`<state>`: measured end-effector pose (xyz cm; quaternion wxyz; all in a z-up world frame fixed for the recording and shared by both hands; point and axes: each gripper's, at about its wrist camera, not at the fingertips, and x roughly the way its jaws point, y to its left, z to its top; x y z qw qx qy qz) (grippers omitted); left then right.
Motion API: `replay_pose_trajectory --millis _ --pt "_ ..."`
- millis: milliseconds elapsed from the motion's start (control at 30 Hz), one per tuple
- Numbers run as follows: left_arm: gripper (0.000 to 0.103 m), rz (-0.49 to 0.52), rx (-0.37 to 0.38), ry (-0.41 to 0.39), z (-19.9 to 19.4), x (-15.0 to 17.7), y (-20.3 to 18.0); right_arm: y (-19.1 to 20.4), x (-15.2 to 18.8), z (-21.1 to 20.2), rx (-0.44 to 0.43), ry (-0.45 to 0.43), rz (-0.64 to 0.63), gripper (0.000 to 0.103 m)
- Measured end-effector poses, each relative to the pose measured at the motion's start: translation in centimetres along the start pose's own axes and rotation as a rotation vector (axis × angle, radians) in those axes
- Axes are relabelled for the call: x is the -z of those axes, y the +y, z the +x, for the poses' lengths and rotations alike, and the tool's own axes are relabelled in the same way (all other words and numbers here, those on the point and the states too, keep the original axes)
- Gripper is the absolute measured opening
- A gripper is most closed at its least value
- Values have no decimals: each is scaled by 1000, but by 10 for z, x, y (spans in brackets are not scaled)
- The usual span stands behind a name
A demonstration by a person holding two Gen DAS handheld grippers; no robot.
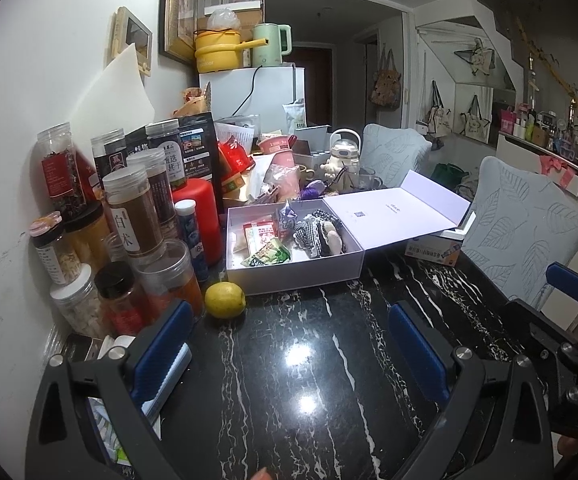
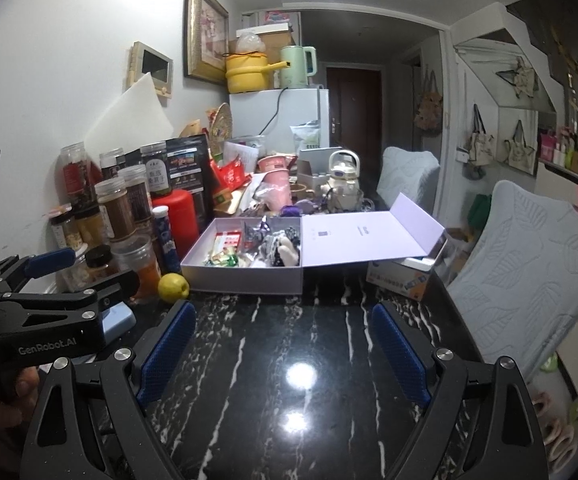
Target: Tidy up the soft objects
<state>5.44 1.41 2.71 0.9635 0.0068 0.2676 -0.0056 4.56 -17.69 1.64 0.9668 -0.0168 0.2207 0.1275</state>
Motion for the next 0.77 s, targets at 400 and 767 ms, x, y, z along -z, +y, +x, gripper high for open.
replay_pose_trajectory --millis 400,767 --pt "100 5 15 33 6 5 -2 2 1 0 27 11 0 91" --pt "100 14 -22 51 12 10 -3 1 6 4 43 28 3 91"
